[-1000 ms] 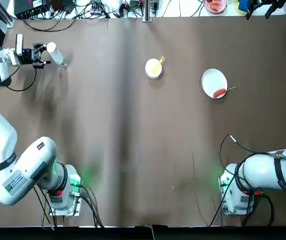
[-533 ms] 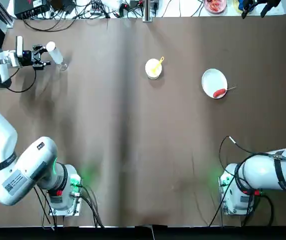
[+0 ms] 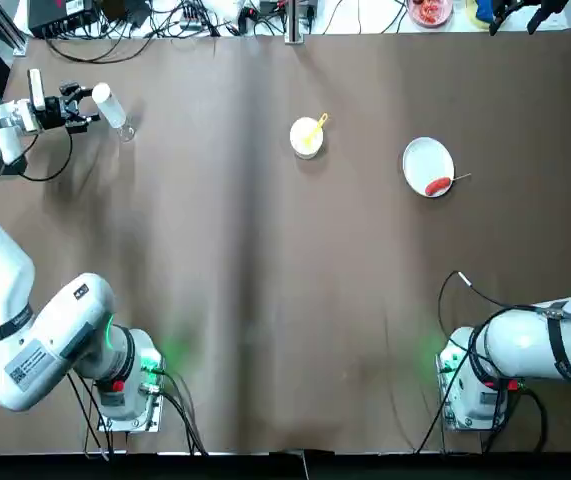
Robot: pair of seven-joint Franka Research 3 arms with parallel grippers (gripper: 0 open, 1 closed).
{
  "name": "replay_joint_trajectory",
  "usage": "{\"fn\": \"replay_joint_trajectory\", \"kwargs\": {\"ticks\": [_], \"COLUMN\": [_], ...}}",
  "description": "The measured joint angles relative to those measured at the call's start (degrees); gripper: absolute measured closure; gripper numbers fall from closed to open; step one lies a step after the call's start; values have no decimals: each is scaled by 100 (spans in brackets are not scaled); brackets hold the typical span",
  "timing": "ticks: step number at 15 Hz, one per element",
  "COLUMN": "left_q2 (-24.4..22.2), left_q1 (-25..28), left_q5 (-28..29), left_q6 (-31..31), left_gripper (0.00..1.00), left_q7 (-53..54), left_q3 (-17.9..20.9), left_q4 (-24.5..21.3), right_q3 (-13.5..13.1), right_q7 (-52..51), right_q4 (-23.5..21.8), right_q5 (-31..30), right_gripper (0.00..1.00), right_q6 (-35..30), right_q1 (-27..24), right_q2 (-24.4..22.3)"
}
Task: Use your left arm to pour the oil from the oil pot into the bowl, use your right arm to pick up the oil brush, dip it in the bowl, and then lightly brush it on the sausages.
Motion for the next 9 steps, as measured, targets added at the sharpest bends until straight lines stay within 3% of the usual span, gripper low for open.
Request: {"fn": "replay_joint_trajectory", "kwargs": {"ticks": [9], "left_q2": [25], "left_q1": [-454], "left_q5": [-194], "left_q6": [-39], "left_gripper": [1], "left_q7": [-25], "left_q3": [-48], "left_q4": [-9], "right_q3": [49], "right_q7": [-1], "right_q4": [0], "right_q5": [-7], "right_gripper": [0], "right_q6": [-28], "right_q1": [12], "right_q2": [0]}}
